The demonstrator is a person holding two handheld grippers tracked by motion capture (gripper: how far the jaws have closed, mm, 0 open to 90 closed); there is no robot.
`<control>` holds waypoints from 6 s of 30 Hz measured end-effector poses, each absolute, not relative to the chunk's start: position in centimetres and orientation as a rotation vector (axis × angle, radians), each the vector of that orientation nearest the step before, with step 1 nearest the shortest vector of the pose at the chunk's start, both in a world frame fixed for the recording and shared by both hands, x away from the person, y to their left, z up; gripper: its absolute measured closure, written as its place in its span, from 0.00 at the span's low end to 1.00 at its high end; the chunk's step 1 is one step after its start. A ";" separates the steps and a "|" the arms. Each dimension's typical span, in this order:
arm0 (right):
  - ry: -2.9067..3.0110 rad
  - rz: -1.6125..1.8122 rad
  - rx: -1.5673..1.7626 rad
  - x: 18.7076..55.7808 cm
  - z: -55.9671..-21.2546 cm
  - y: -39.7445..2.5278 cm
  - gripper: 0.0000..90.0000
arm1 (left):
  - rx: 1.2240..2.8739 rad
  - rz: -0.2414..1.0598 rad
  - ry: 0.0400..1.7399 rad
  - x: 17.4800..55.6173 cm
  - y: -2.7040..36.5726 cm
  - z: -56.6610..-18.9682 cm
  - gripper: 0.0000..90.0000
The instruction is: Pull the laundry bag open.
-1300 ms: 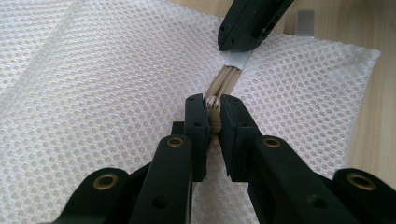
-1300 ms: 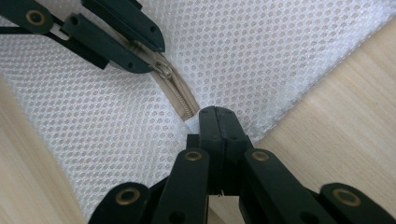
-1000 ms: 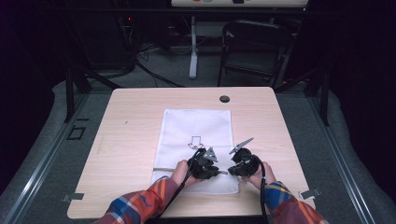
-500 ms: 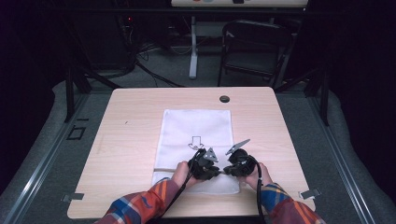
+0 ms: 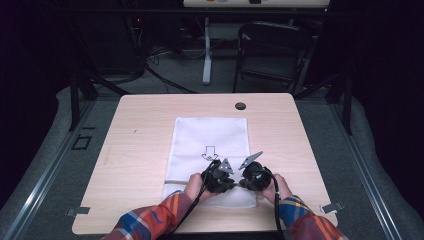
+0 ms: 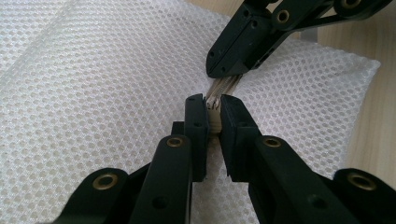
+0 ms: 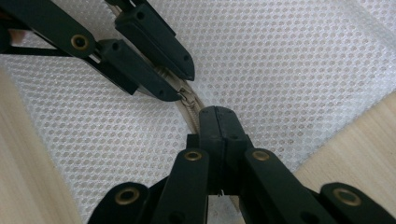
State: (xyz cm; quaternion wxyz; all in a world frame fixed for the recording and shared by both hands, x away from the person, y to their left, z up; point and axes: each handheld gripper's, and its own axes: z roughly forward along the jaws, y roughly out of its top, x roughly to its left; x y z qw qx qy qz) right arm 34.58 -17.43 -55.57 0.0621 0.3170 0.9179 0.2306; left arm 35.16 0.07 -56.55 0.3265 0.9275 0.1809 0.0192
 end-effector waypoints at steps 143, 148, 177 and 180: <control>2.776 0.714 0.995 34.7 -55.6 -17.6 1.00 | 2.439 0.127 0.733 34.3 14.7 -53.9 0.90; 2.775 0.713 0.994 34.7 -55.6 -17.6 1.00 | 2.431 0.133 0.741 34.2 15.0 -53.9 0.90; 2.774 0.711 0.995 34.7 -55.6 -17.6 1.00 | 2.418 0.152 0.808 33.9 17.4 -53.7 0.90; 2.770 0.718 1.002 34.7 -55.6 -17.6 1.00 | 2.416 0.157 0.813 33.9 17.6 -53.7 0.90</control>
